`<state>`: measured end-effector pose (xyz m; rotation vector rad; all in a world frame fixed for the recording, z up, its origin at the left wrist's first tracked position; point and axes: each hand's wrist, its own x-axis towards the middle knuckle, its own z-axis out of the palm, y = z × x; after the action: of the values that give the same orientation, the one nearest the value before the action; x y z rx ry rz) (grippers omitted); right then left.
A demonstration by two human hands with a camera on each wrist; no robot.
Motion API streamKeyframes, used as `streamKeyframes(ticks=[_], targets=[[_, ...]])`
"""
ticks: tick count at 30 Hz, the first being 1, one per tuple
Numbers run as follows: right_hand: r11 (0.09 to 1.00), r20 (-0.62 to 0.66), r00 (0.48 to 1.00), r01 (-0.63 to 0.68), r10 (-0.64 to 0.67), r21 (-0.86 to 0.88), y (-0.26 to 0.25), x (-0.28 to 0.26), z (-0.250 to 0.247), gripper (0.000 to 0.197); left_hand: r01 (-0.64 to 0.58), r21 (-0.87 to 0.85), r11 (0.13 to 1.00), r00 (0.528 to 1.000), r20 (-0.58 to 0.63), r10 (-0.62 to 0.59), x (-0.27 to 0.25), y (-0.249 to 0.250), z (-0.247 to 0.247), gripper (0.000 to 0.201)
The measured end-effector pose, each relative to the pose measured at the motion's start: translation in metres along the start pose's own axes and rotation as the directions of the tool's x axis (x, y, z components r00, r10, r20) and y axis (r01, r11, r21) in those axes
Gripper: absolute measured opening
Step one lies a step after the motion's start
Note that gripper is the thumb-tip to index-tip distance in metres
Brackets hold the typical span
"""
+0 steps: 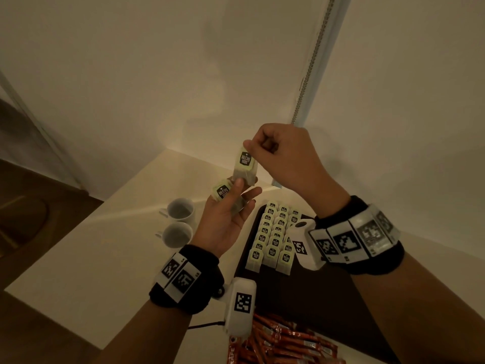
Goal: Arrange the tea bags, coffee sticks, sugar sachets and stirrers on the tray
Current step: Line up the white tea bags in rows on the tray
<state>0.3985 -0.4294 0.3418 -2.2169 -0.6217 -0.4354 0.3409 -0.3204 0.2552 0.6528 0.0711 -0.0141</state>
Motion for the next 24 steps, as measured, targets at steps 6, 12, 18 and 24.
streamKeyframes(ticks=[6,12,18,24], targets=[[0.998,-0.005,1.0,-0.028,0.028,0.055,0.014,-0.012,-0.008,0.018,0.053,0.052,0.997,0.996,-0.067,-0.05,0.004,-0.002,-0.019,0.041],[0.954,0.278,0.916,-0.298,0.288,-0.006,0.08,-0.063,0.008,0.007,0.113,-0.035,0.993,0.981,-0.156,-0.117,0.007,0.015,-0.048,0.053],[0.839,0.534,0.655,-0.485,0.535,-0.246,0.137,-0.12,0.047,0.012,0.152,0.031,0.988,0.98,-0.134,-0.146,0.009,0.018,-0.051,0.058],[0.779,0.558,0.55,-0.511,0.621,-0.363,0.168,-0.148,0.077,0.016,0.167,0.057,0.984,0.977,-0.141,-0.158,0.01,0.013,-0.056,0.059]])
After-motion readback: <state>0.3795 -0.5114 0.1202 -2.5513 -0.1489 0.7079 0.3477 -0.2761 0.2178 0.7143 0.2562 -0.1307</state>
